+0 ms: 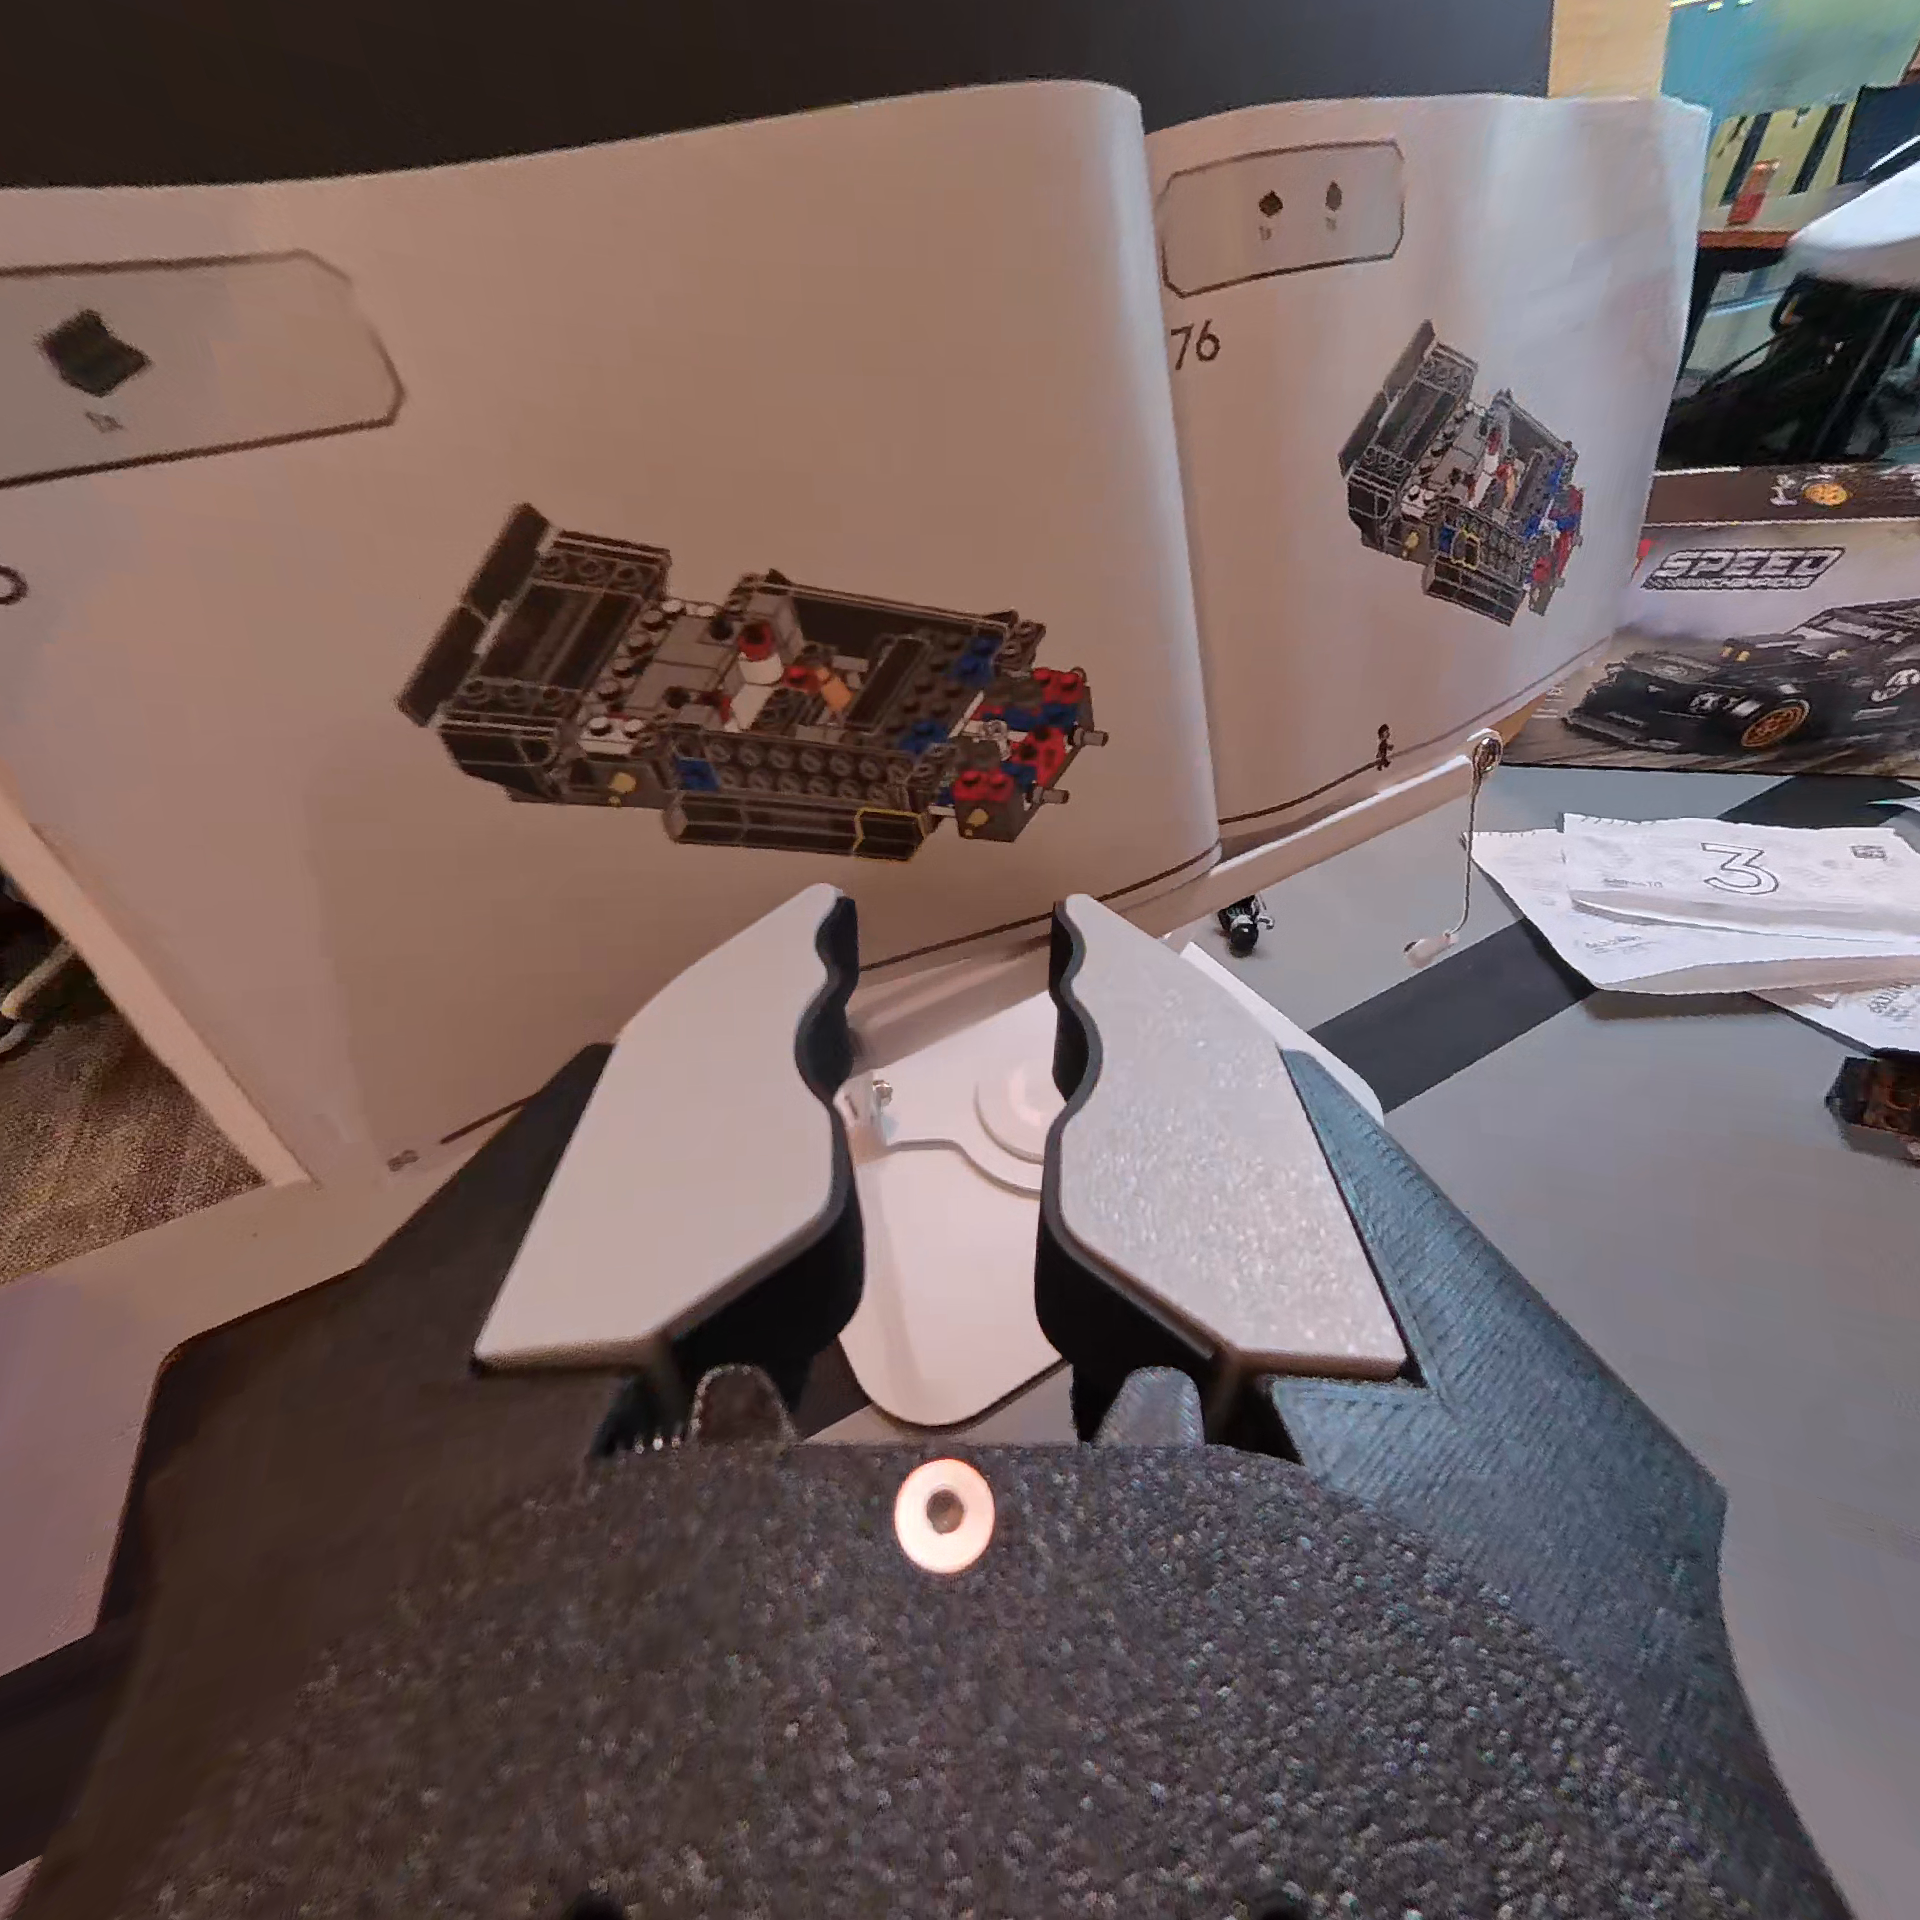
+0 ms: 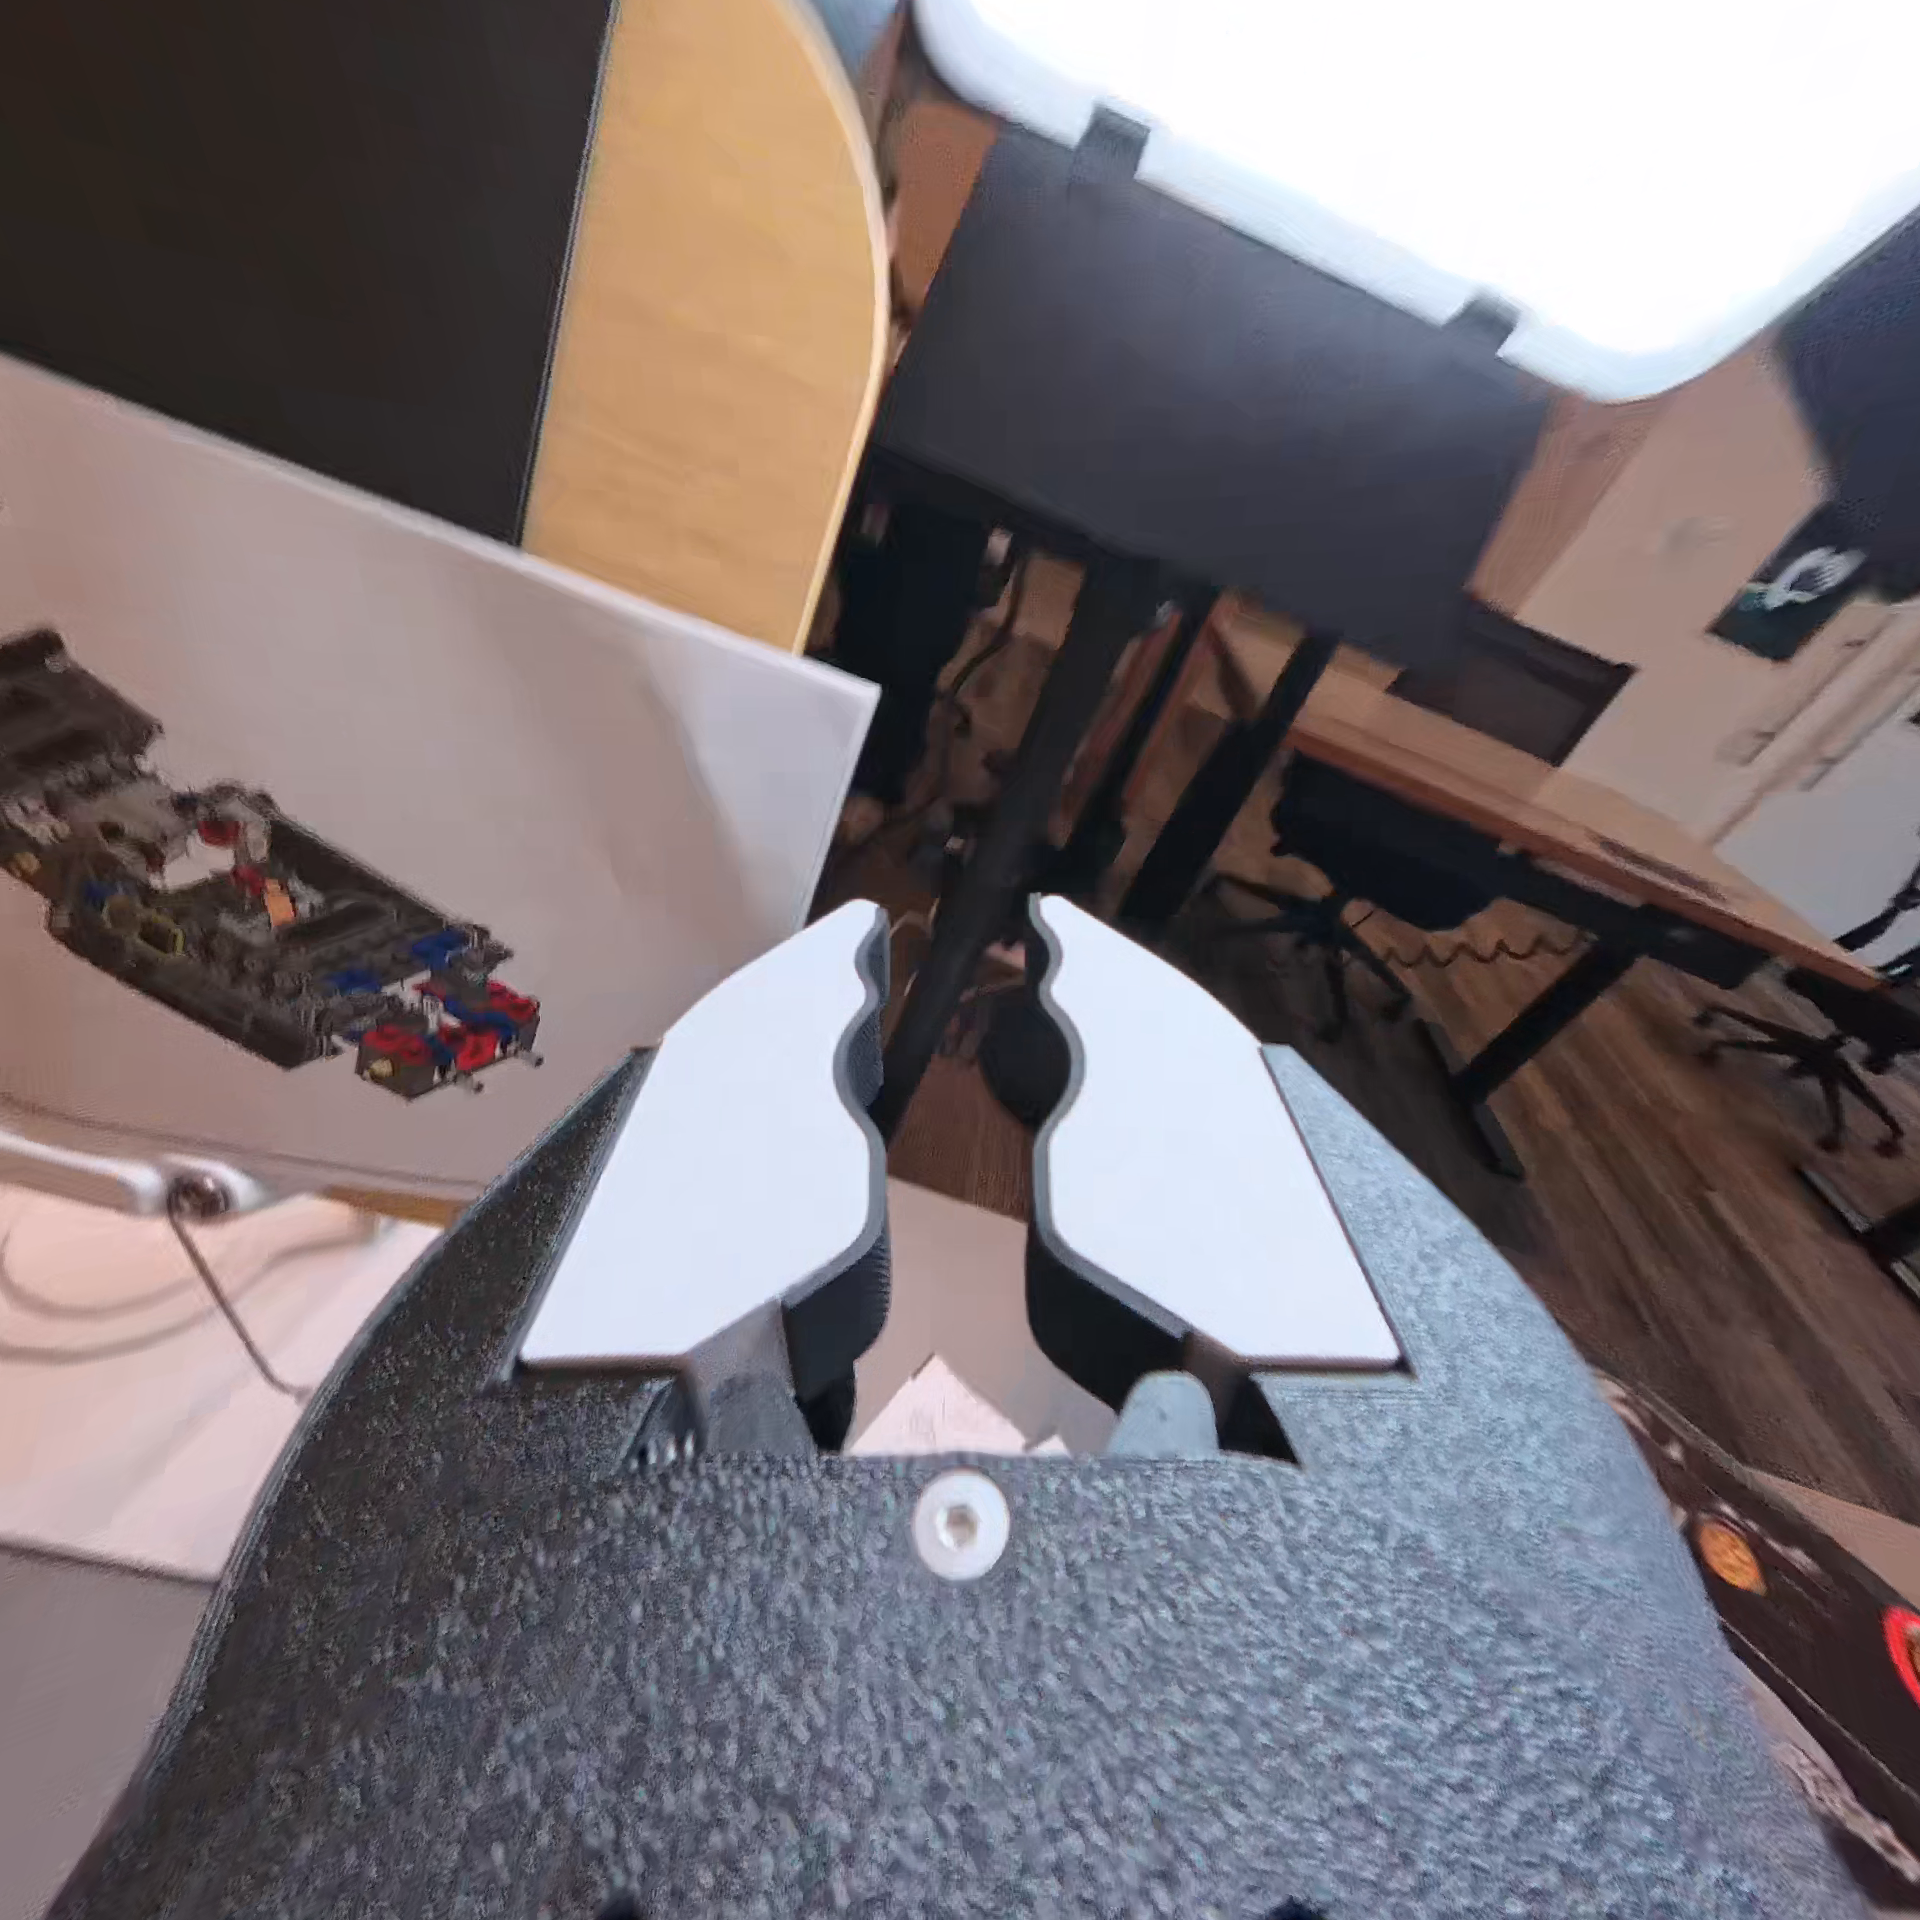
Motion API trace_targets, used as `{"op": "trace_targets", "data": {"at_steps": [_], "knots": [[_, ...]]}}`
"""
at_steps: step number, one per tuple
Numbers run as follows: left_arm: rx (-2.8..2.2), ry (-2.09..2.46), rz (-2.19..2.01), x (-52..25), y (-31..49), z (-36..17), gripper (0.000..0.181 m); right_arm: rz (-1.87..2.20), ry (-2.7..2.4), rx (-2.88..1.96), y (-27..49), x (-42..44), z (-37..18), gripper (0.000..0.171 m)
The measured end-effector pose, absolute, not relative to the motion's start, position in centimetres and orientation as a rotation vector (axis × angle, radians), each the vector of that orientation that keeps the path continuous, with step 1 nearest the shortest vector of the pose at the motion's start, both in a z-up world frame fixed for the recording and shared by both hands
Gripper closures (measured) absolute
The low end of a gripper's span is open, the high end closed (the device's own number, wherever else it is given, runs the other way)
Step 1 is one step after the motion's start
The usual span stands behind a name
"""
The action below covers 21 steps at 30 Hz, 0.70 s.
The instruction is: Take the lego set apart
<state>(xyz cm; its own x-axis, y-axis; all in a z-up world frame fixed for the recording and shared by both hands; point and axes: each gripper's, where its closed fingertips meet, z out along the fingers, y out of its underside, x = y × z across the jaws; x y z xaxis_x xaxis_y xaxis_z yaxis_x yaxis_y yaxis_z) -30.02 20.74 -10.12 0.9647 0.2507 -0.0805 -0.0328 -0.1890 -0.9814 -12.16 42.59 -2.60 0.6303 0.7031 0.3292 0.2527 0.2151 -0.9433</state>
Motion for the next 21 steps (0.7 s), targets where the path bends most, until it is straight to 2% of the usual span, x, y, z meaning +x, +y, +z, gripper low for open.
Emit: {"op": "trace_targets", "data": {"at_steps": [4, 9, 12, 14, 17, 21], "knots": [[-1.716, -0.191, 0.277, -31.0, 19.6, -9.4, 0.146, 0.586, -0.895, -1.114, 35.2, -12.9, 1.4, 0.152], [-1.686, -0.268, 0.317, -32.9, 18.2, -8.8, 0.145, 0.688, -1.213, -1.073, 26.3, -20.1, -2.5, 0.147], [-1.685, -0.318, 0.37, -34.5, 17.2, -8.7, 0.143, 0.603, -1.25, -1.144, 25.3, -23.8, -5.7, 0.127], [-1.683, -0.347, 0.363, -35.0, 16.9, -8.7, 0.141, 0.53, -1.188, -1.184, 25.7, -25.7, -6.6, 0.102], [-1.667, -0.374, 0.35, -35.3, 16.6, -8.5, 0.14, 0.392, -1.065, -1.151, 26.2, -27.5, -6.2, 0.087], [-1.656, -0.376, 0.33, -35.1, 16.1, -8.3, 0.14, 0.303, -1.016, -1.158, 26.9, -28.5, -6.5, 0.087]]}}
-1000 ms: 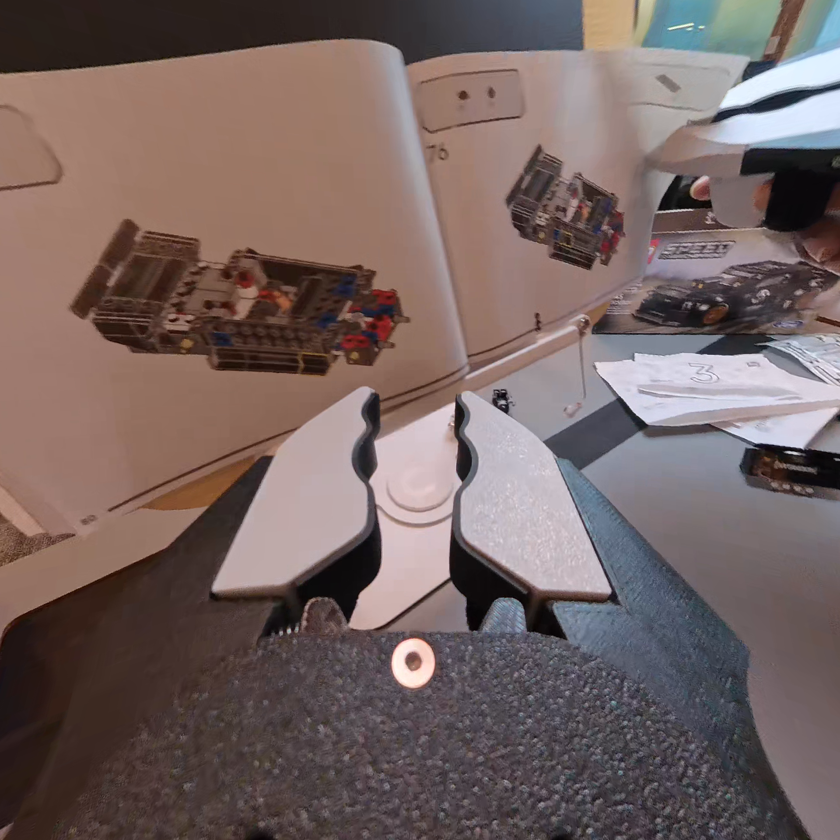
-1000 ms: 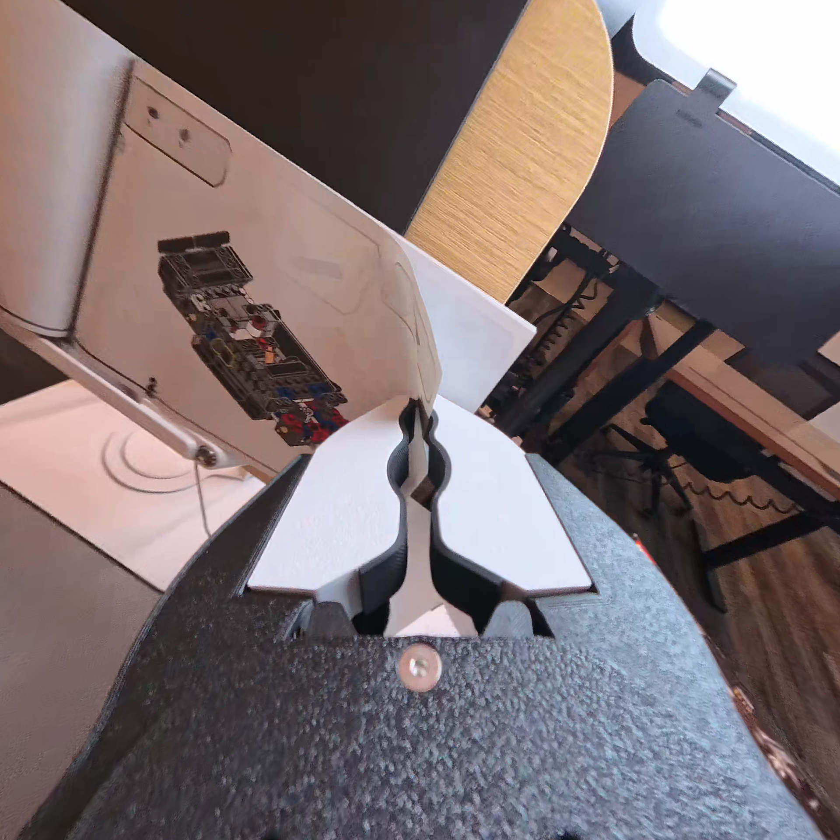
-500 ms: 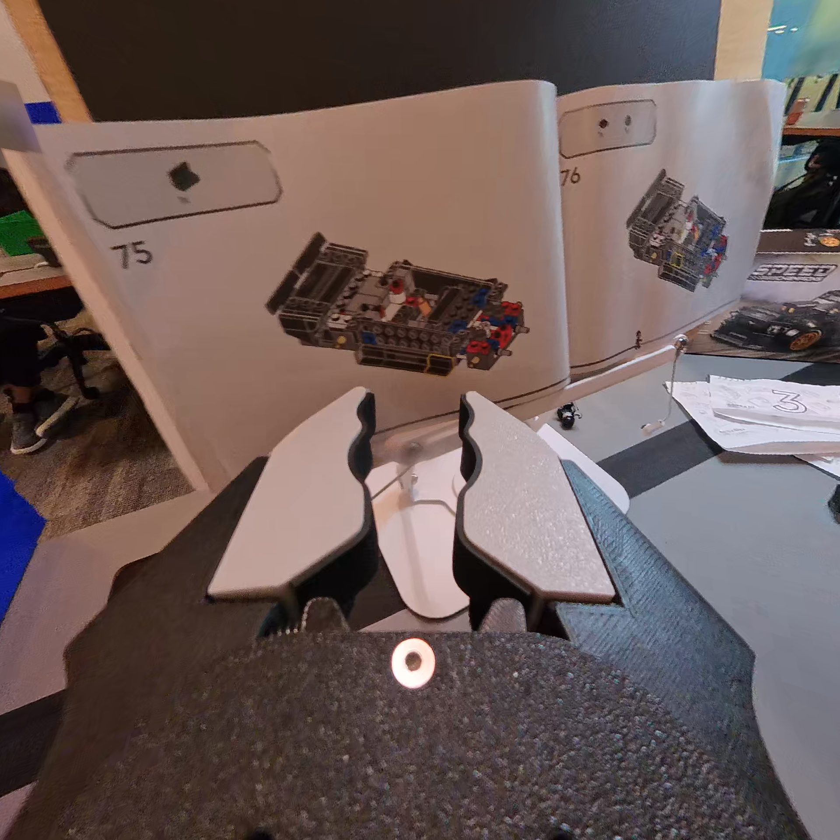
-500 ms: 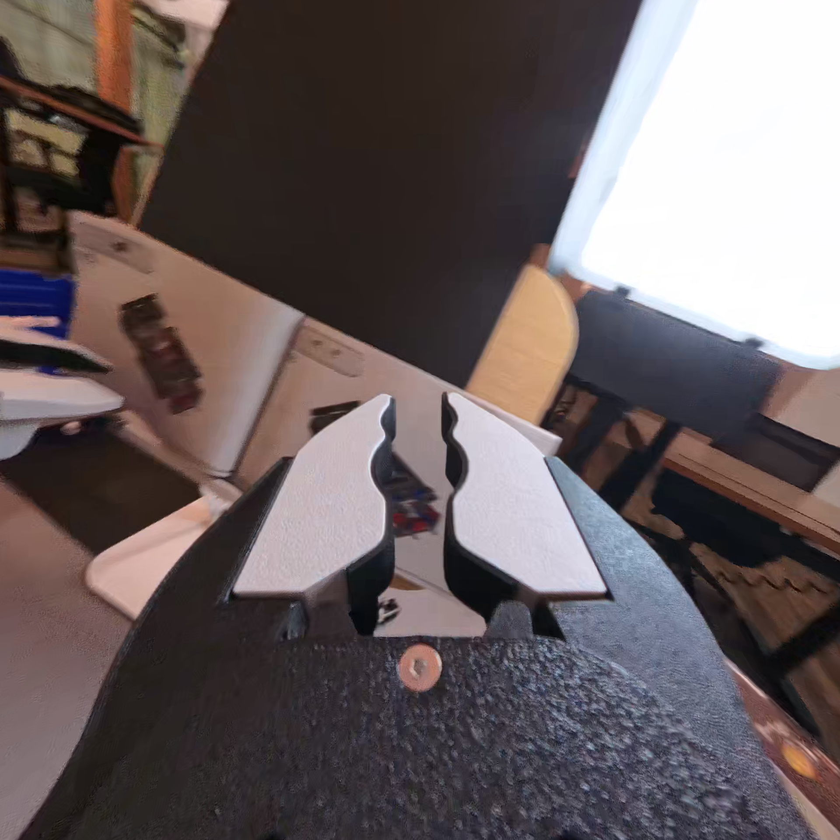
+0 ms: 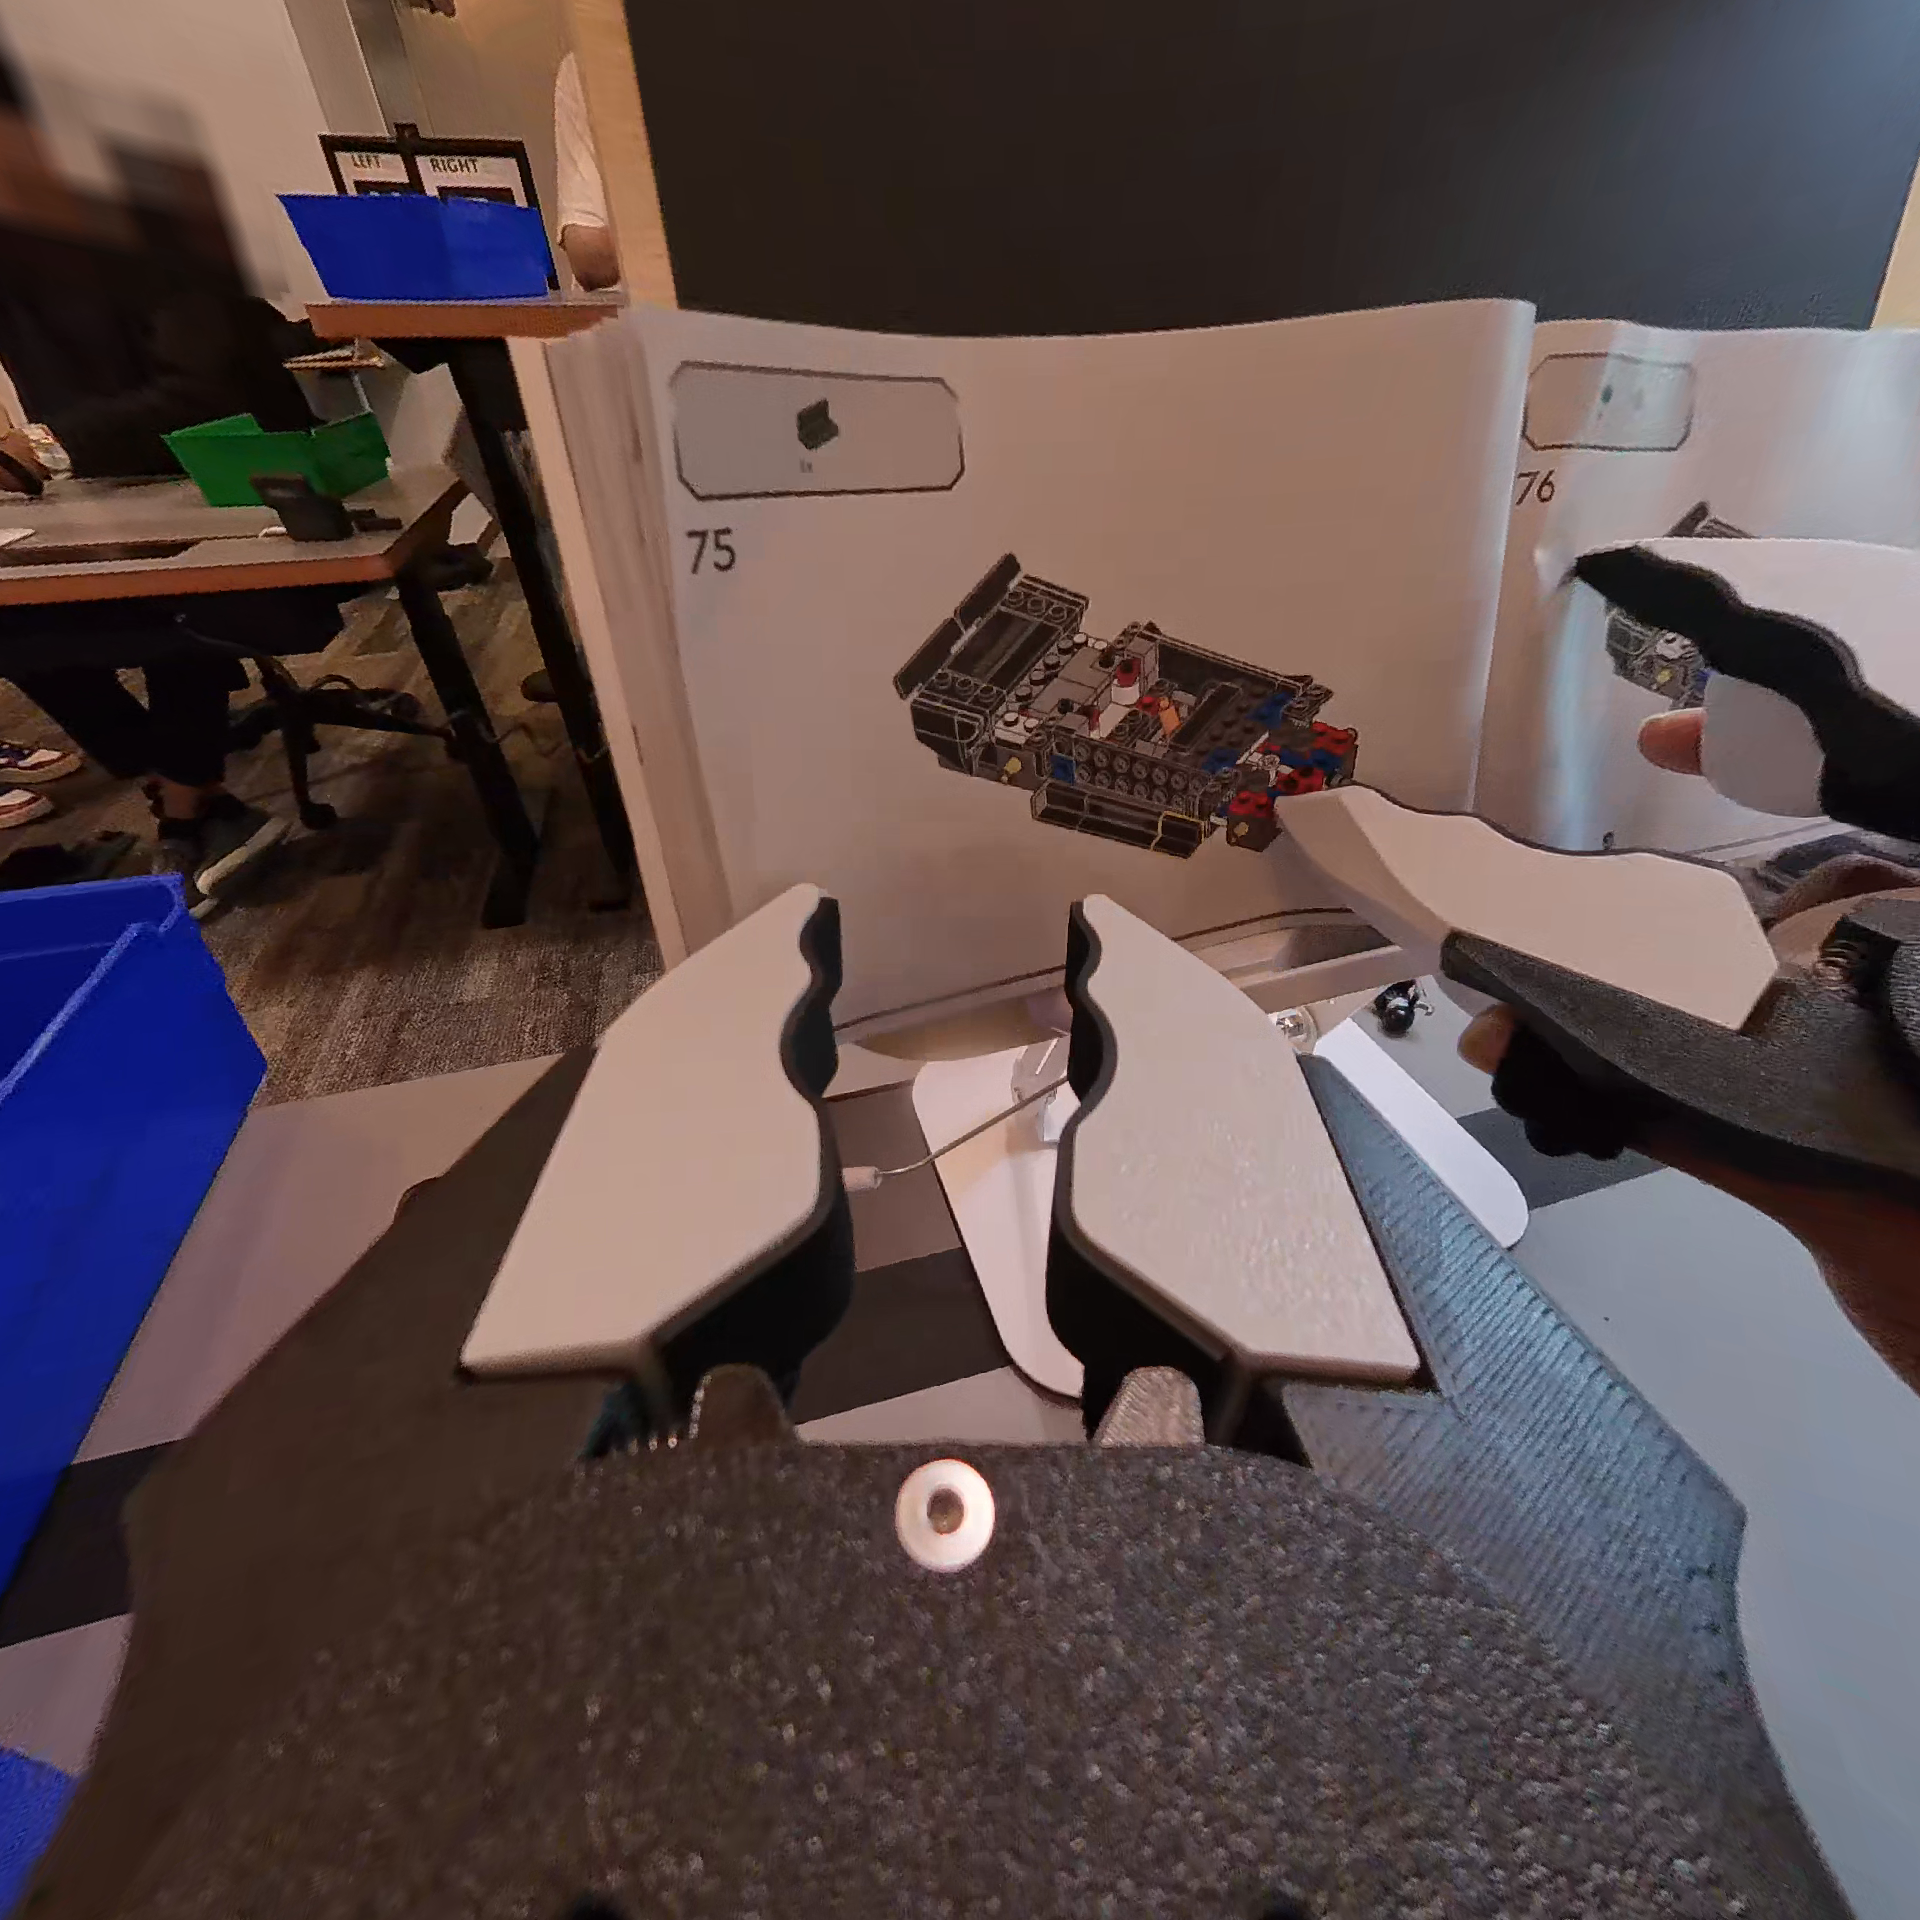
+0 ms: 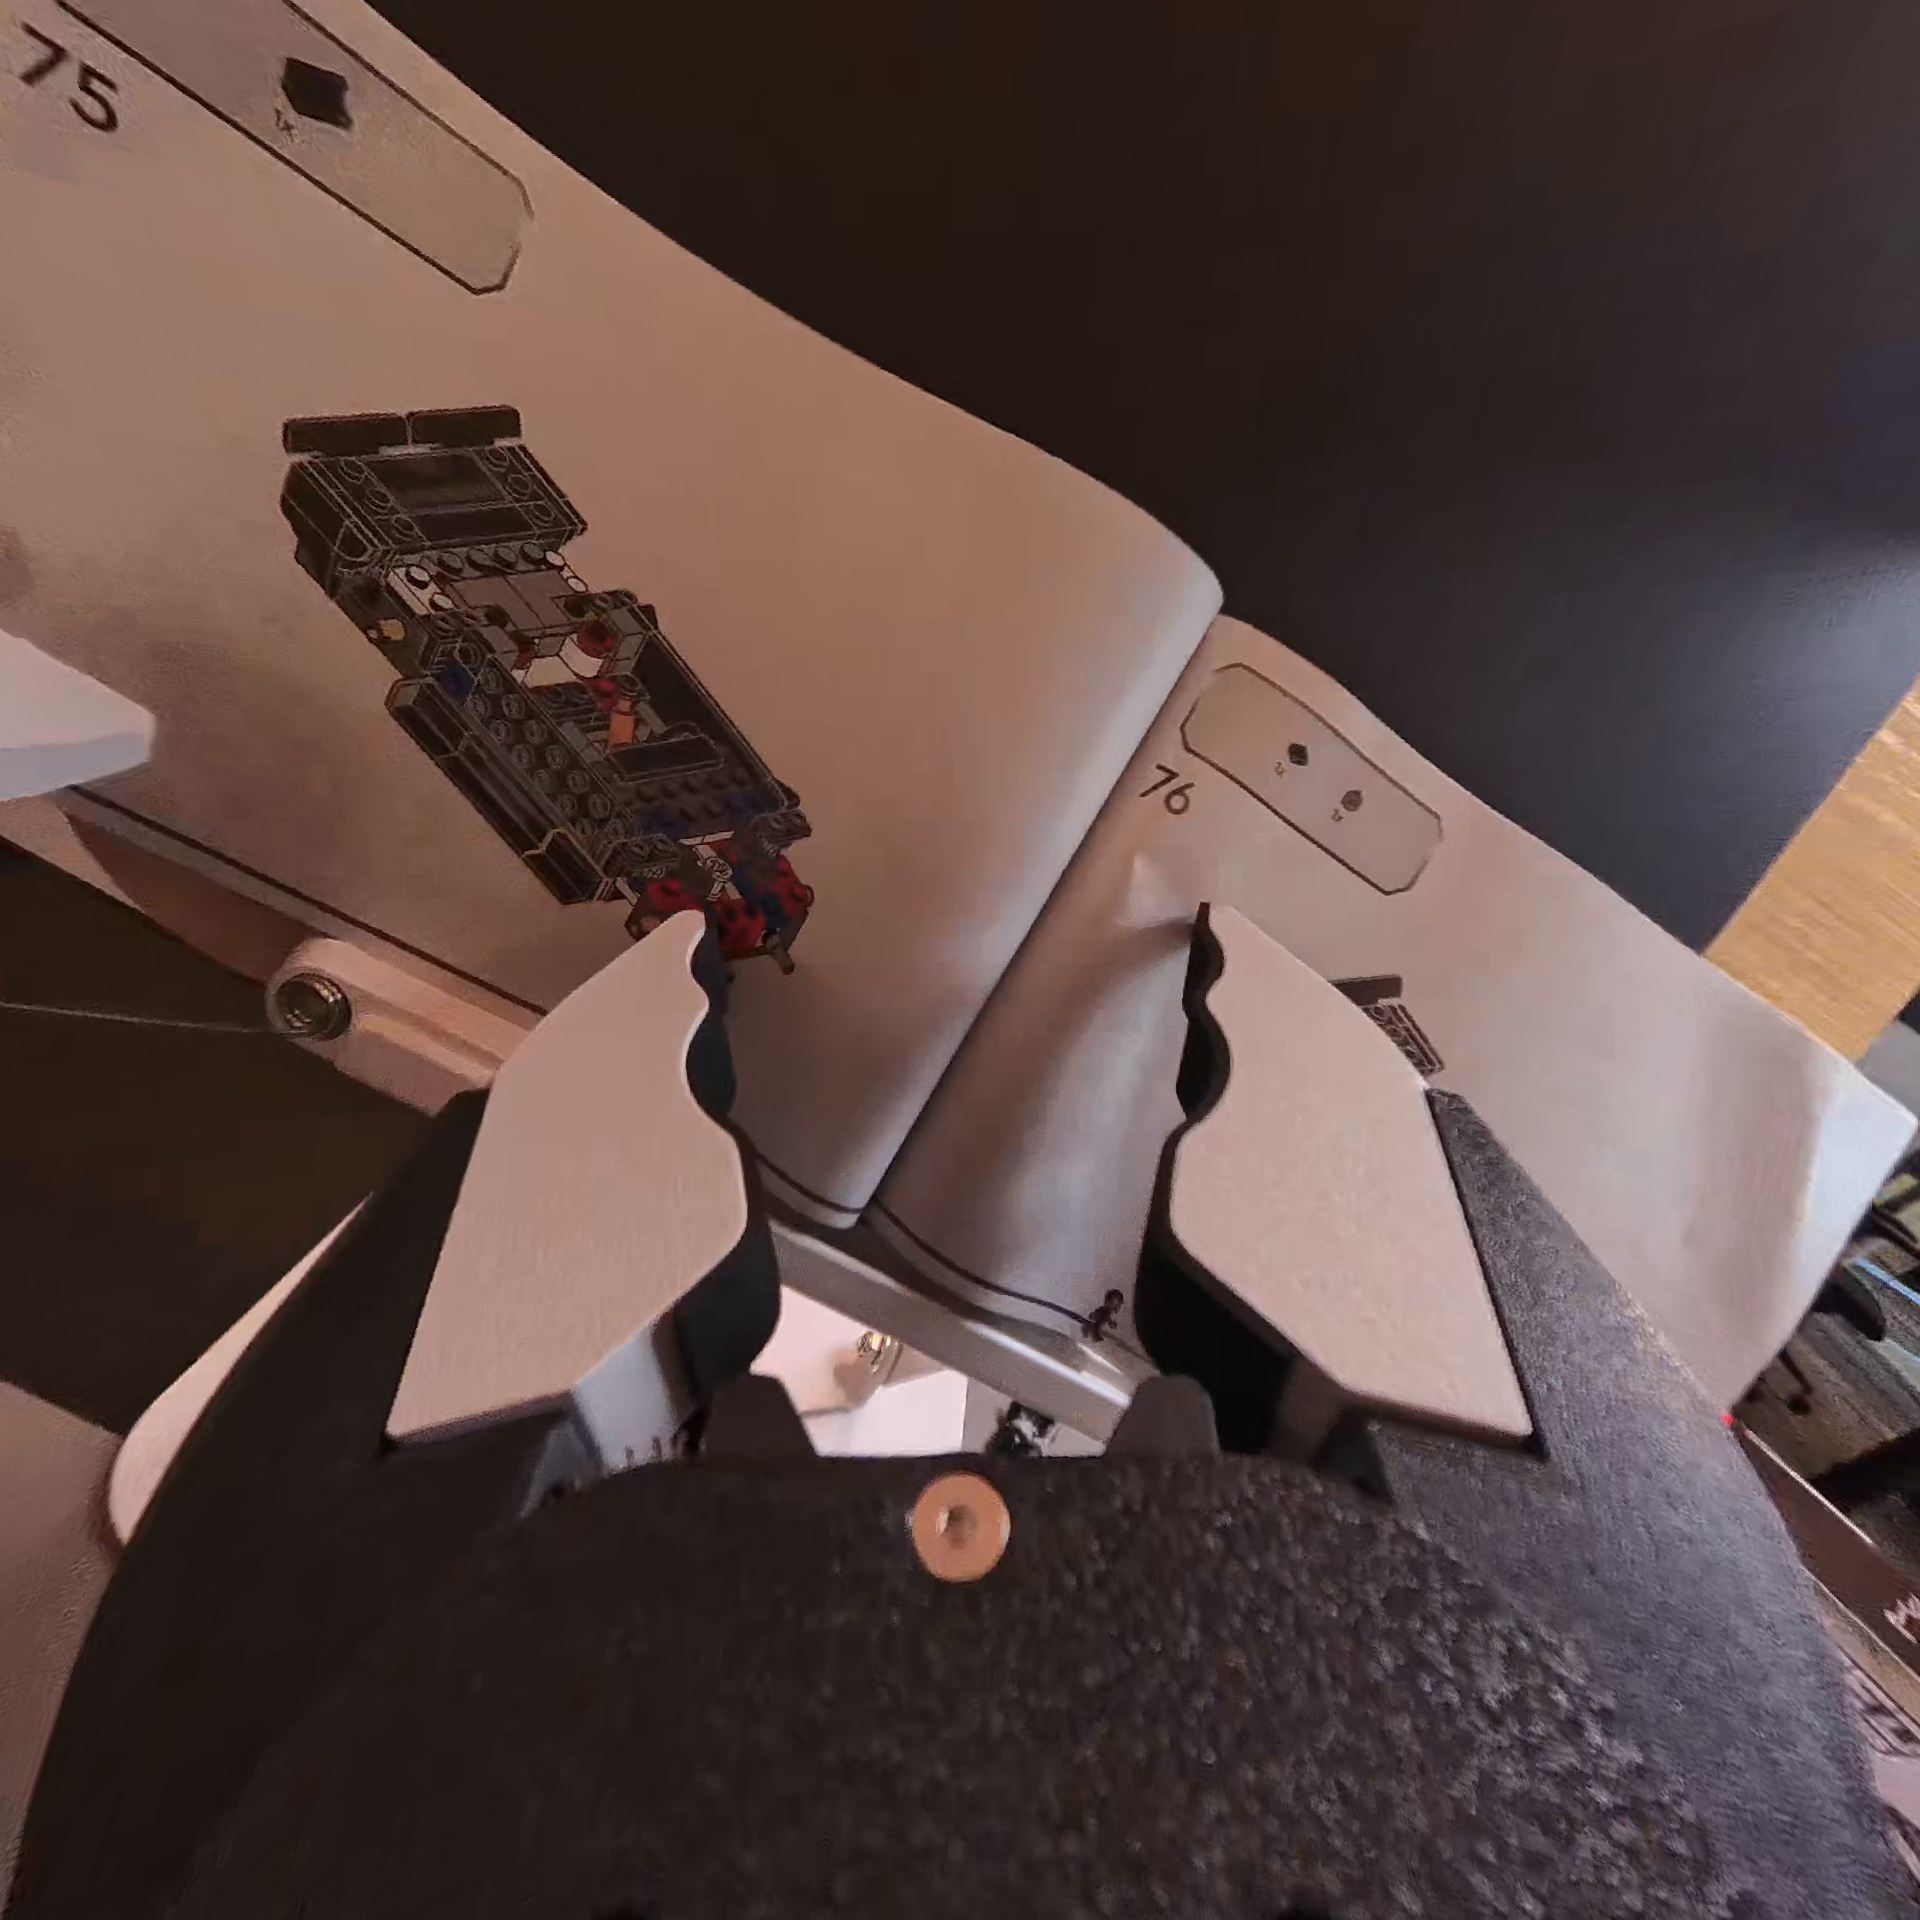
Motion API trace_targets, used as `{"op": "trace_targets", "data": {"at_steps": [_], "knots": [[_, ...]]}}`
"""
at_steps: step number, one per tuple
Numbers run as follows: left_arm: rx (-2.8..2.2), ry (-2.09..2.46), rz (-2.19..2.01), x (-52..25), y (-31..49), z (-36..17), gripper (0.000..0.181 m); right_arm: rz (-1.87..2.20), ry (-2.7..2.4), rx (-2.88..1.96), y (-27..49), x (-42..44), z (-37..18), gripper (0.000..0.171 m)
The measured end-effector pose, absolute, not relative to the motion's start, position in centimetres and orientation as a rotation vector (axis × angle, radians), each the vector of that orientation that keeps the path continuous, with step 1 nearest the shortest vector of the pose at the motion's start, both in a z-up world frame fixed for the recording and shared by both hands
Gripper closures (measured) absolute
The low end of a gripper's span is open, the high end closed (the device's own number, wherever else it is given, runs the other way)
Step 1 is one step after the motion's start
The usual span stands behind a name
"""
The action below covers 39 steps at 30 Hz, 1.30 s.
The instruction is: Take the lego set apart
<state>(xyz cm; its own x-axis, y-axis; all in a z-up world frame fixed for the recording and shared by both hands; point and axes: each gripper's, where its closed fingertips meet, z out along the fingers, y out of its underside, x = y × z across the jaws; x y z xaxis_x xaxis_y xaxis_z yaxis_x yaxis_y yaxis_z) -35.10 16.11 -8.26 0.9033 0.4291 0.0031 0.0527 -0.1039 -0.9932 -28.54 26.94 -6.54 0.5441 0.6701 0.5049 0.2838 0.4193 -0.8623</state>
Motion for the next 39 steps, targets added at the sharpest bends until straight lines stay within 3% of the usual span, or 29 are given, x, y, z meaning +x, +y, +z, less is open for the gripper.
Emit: {"op": "trace_targets", "data": {"at_steps": [9, 21, 31, 39], "knots": [[-1.636, -0.365, 0.306, -35.1, 15.7, -8.0, 0.139, 0.436, -1.079, -1.106, 26.4, -27.4, -5.8, 0.133], [-1.694, -0.19, 0.037, -31.7, 20.0, -7.3, 0.125, 0.708, -1.223, -1.1, 26.4, -25.6, -6.3, 0.146], [-1.49, -0.379, -0.371, -31.2, 21.5, -6.0, 0.132, 0.779, -1.204, -1.165, 28.4, -24.5, -7.2, 0.15], [-1.467, -0.278, -0.351, -28.8, 21.8, -5.7, 0.133, 0.843, -1.186, -1.222, 29.0, -23.8, -7.6, 0.153]]}}
